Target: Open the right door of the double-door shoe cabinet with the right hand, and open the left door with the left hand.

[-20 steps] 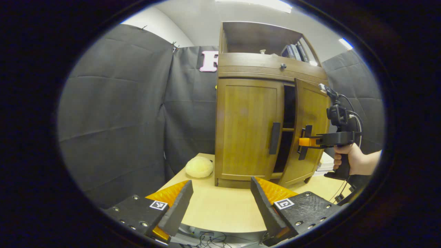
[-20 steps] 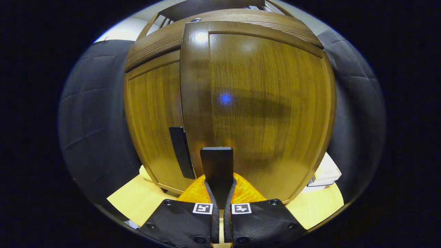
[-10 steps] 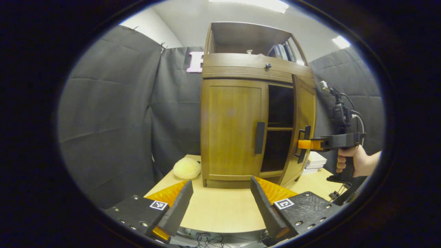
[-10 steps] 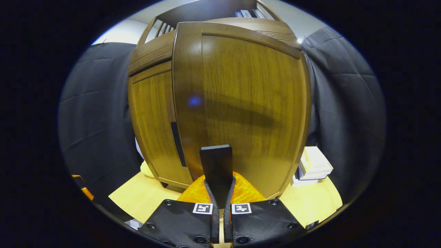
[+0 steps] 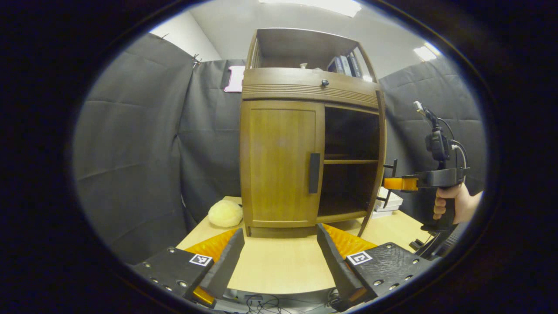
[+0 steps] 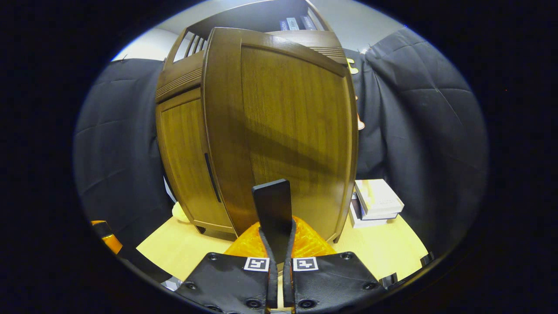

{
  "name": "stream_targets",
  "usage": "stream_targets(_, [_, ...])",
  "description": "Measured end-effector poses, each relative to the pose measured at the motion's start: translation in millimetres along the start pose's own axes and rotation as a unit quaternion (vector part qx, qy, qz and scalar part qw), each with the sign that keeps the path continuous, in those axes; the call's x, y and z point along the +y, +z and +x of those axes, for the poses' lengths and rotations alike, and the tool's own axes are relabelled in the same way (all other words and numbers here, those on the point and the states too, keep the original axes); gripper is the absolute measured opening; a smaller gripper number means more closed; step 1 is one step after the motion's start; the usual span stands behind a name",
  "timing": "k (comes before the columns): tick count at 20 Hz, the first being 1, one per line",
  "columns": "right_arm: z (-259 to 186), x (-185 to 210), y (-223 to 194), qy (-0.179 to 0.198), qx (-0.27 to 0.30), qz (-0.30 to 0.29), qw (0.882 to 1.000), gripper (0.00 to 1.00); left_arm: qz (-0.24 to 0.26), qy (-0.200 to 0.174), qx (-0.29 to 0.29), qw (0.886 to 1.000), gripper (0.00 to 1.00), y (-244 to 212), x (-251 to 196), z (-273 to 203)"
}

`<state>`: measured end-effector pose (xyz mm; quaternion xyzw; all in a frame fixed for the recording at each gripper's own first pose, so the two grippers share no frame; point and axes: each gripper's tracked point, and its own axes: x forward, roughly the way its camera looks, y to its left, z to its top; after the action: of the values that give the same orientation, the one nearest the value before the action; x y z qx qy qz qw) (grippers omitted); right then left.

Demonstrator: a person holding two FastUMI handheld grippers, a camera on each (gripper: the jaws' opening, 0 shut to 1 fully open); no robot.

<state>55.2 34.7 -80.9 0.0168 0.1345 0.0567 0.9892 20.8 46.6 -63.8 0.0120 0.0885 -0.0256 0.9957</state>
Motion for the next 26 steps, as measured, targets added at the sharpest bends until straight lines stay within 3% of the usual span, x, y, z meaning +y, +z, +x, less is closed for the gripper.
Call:
stream_targets(12, [-29,-68,-18,-0.031,-0.008,0.017,0.999,0.06,0.016,-0.042,0.001,0.999,0.96,-4,-10,13])
stream_targets(19, [-44,-100,-16,-0.050,-0.019,0.028,0.998,0.02,0.016,-0.059,0.013,0.998,0.97,-8,-18,17])
stream_targets(20, [-43,-109,-18,-0.053,-0.020,0.032,0.998,0.09,0.017,-0.060,0.015,0.998,0.96,-8,-19,18])
stream_targets(23, [-49,-130,-18,-0.063,-0.025,0.062,0.996,0.02,0.023,-0.060,0.023,0.998,0.96,-11,-20,21])
stream_targets(26, [-53,-151,-20,-0.070,-0.030,0.076,0.994,0.04,0.028,-0.064,0.029,0.997,0.95,-13,-23,27])
